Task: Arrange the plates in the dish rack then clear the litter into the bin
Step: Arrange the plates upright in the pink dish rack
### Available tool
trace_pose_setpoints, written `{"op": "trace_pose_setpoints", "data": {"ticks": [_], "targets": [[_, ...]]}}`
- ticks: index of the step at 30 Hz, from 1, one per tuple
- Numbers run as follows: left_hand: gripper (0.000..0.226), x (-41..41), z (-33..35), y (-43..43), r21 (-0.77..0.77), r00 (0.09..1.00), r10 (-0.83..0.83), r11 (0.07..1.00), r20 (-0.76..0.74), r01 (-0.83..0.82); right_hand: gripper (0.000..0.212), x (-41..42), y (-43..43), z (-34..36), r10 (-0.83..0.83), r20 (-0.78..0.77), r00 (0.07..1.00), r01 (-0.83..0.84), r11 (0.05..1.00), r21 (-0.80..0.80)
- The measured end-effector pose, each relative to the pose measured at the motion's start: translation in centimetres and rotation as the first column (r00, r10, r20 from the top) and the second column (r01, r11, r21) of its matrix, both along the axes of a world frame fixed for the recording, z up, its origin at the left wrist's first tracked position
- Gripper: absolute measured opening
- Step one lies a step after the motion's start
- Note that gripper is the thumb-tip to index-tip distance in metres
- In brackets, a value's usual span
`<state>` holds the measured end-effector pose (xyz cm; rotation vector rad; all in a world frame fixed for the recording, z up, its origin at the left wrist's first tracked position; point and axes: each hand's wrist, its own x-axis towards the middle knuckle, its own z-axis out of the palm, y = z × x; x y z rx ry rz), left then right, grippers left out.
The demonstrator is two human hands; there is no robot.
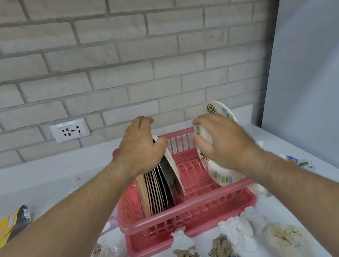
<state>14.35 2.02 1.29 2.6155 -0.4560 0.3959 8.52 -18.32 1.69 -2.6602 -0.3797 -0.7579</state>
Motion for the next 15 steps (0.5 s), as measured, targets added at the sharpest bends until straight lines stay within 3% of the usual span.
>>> {"op": "trace_pose_setpoints", "data": {"ticks": [3,5,8,15], "targets": [[0.054,0.1,0.3,0.3,0.019,1.000,-0.013,1.000,-0.011,0.013,0.044,0.4,2.9,-1.4,0.171,-0.276,0.946,-0.150,0.984,0.095],[0.048,0.2,0.5,0.6,0.004,0.999,-0.048,0.999,-0.016,0.048,0.051,0.8,4.0,-2.5,0.233,-0.368,0.900,-0.155,0.961,0.229],[0.045,0.4,0.7,1.3,-0.031,0.996,-0.089,0.996,-0.010,0.089,0.065,1.1,4.8,-3.5,0.254,-0.440,0.862,-0.114,0.941,0.320],[0.054,0.4,0.4,1.1,-0.129,0.993,-0.091,0.988,-0.076,0.080,0.084,2.0,5.8,-3.8,0.241,-0.471,0.849,-0.113,0.952,0.285]]}}
